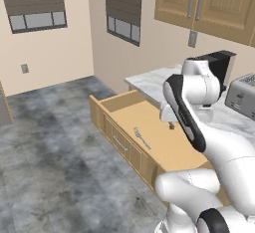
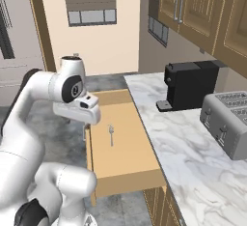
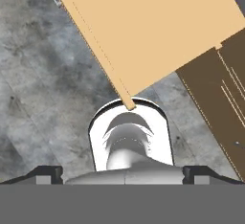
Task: Pick up the metallic utensils from the counter and place them in the open drawer. Make sure not to pick up any wooden utensils.
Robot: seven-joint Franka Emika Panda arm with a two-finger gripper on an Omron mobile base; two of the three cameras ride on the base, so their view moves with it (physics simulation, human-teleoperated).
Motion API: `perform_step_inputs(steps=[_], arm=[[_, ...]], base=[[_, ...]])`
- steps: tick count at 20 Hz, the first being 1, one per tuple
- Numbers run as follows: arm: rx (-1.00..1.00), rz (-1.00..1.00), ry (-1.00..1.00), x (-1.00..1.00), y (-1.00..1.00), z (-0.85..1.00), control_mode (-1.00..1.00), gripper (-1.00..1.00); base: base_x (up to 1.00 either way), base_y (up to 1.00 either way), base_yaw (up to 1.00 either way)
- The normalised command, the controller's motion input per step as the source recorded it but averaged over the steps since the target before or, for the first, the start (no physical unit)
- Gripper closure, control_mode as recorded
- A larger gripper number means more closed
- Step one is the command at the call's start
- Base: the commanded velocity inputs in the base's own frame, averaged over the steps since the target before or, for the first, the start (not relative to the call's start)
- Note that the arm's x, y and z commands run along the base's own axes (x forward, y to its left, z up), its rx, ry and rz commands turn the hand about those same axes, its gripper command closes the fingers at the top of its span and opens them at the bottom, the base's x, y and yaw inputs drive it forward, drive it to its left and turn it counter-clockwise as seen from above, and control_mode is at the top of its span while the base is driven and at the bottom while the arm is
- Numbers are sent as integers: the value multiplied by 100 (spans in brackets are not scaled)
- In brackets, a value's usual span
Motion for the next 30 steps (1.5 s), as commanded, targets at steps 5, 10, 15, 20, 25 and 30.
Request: perform_step_inputs(steps=[5,10,15,20,25,30], arm=[[-20,-1,-17,-29,10,-2,-100,-100],[-1,1,-4,6,-2,-37,-100,-100],[0,0,0,0,0,0,-100,-100],[0,0,0,0,0,0,-100,-100],[0,0,0,0,0,0,100,-100],[0,0,0,0,0,0,100,-100]], base=[[0,0,0],[0,0,0],[0,0,0],[0,0,0],[-2,0,0],[-91,-1,1]])
